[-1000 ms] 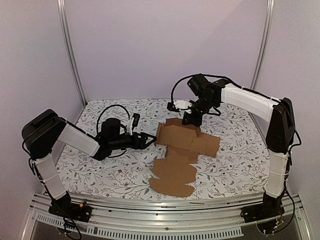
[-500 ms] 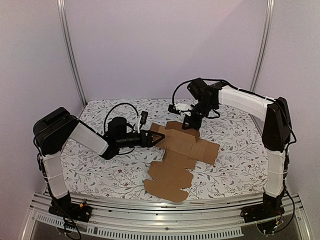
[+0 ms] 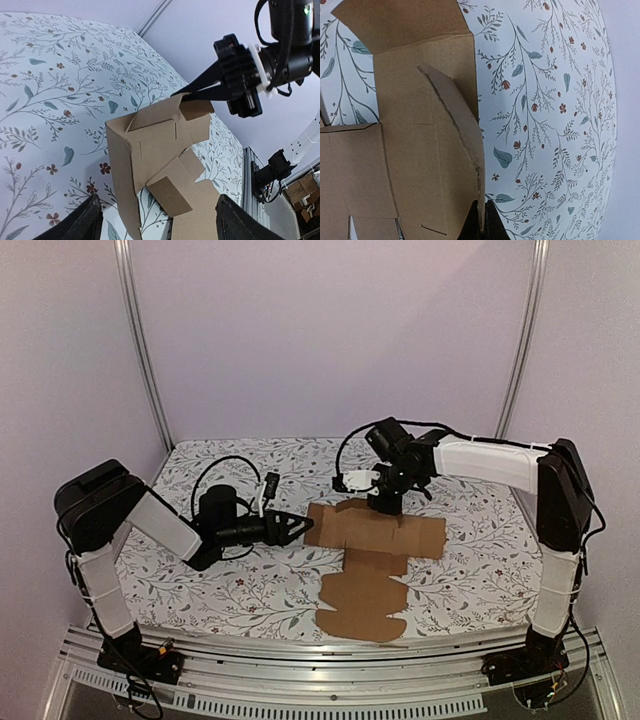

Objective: Fold the paper box

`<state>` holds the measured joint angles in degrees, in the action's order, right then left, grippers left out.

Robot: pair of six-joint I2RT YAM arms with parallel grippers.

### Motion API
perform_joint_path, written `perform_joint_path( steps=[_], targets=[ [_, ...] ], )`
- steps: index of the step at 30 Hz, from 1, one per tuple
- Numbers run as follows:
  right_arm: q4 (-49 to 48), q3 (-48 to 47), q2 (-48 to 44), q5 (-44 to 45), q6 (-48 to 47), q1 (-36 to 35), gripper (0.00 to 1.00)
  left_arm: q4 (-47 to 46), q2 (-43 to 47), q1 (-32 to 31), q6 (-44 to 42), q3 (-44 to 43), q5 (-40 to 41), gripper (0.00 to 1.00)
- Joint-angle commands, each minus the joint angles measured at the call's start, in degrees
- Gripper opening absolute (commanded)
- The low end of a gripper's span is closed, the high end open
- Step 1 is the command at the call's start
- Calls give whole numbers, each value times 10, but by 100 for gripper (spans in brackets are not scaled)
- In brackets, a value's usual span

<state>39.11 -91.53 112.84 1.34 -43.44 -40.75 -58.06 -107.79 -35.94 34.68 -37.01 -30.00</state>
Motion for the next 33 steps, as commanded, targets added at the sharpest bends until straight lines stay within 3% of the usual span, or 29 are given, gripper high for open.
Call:
perform_joint_path(
  steps=[1,11,17,33],
  targets=[
    [-156,28,-39,98,-85,-27,0,-37,43,32,-9,24,21,78],
    [-353,36,-3,139,-193,-34,0,-30,98,86,-18,75,87,75],
    [-415,47,33,125,-259,-35,0,35,121,91,-47,56,103,75],
    [-642,257,-17,244,-292,-125,0,117,138,91,-87,56,91,73]
  ],
)
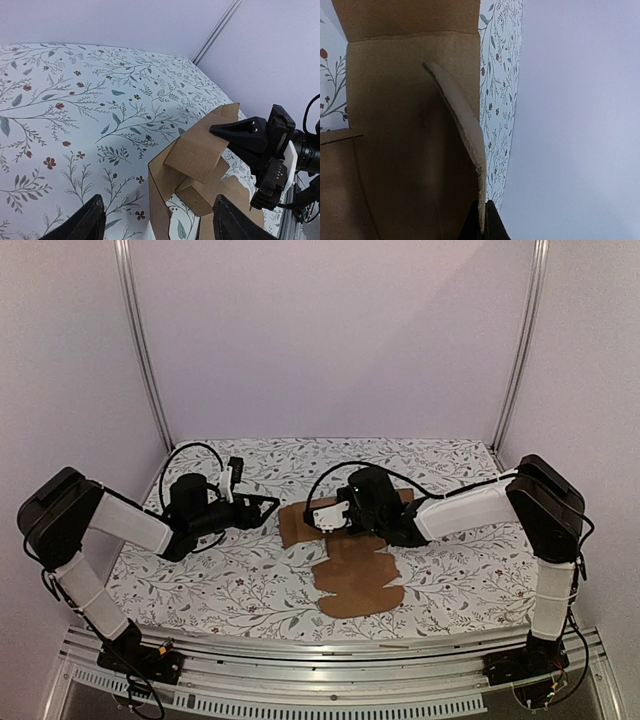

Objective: Fold the paper box

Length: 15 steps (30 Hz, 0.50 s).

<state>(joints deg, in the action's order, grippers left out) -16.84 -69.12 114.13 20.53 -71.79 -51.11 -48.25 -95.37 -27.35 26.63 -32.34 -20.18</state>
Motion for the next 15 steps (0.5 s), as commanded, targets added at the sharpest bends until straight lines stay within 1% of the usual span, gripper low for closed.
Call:
perform_joint_path(
  steps=[1,6,10,15],
  targets=[
    [-105,45,-32,64,-9,-28,0,17,11,5,-3,11,-11,73],
    [-199,101,-43,101,-9,-41,0,-15,1,5,12,30,-57,73],
    [-257,141,-58,106,-2,-43,0,-14,-1,2,9,41,-91,72],
    [-276,177,-74,99,11,-46,0,-12,-17,1,-19,32,-111,64]
  ],
)
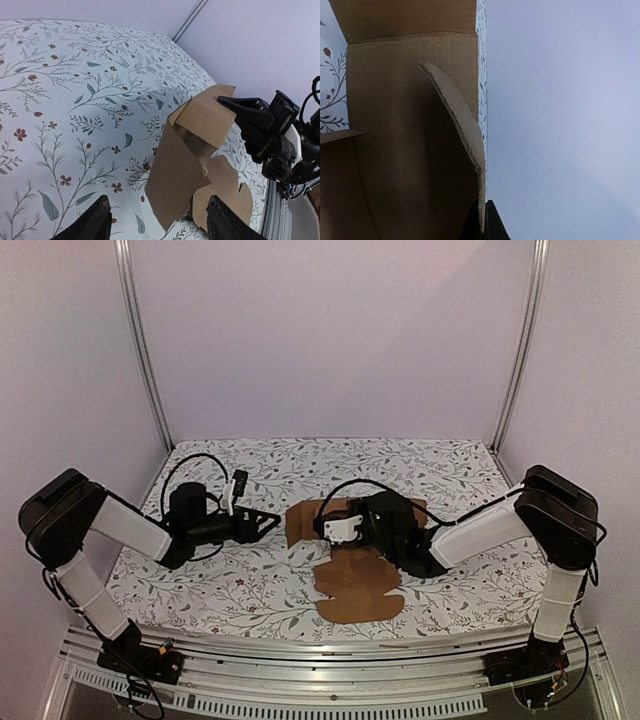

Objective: Fold the paper box

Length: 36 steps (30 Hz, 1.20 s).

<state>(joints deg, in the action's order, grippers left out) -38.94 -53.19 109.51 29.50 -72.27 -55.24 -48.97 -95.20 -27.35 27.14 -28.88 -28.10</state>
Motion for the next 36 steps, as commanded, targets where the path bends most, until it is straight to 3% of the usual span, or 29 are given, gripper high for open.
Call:
perform_joint_path(
  steps=[1,10,23,32,36],
  targets=[
    [-53,19,-27,7,17,-5,0,1,-26,1,-31,-9,-35,63],
    [11,5,-22,-10,32,-5,0,-19,-111,-17,-49,-71,-70,56],
    [31,4,-13,-10,49,-6,0,-53,-189,-69,-58,-149,-118,62],
    [30,14,-8,-8,50,-9,0,-103,-214,-95,-42,-146,-141,61],
    [-35,59,-13,-20,31,-13,0,-123,-204,-101,-48,-121,-144,60]
  ],
)
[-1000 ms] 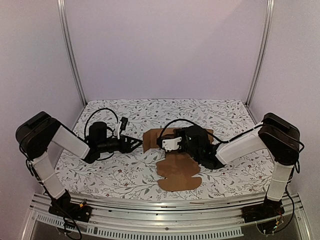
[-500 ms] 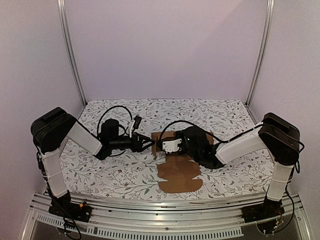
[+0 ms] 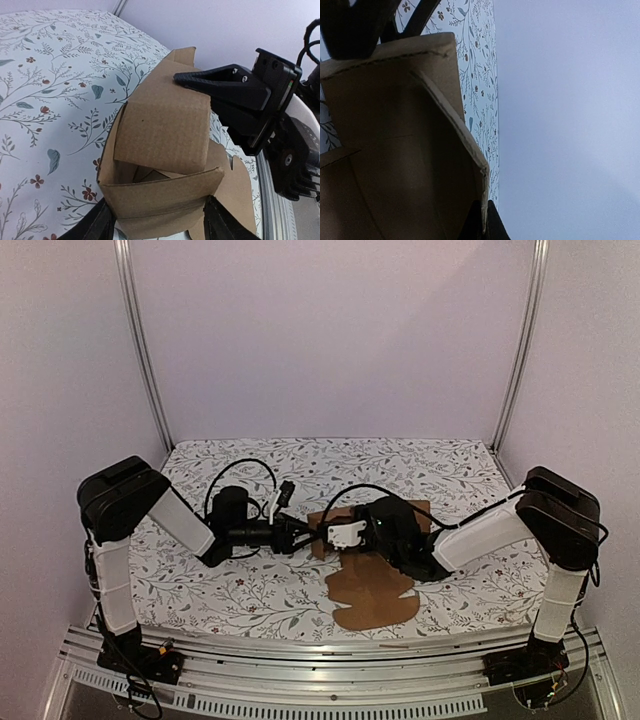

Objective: Fold the paper box

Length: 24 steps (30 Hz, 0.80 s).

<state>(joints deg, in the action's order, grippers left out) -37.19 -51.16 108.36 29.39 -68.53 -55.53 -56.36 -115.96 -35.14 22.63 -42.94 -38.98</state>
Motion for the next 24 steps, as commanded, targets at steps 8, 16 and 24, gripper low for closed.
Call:
perform_joint_path(
  steps=[8,16,24],
  targets=[
    [-143,87,-6,-20,-49,-23,0,-112,-23,-30,24,26,-33,53],
    [-194,90,-7,-14,-67,-26,0,-164,-48,-31,71,23,-40,38],
    [-209,96,-11,-28,-74,-27,0,-203,-91,-29,103,2,-43,36]
  ],
)
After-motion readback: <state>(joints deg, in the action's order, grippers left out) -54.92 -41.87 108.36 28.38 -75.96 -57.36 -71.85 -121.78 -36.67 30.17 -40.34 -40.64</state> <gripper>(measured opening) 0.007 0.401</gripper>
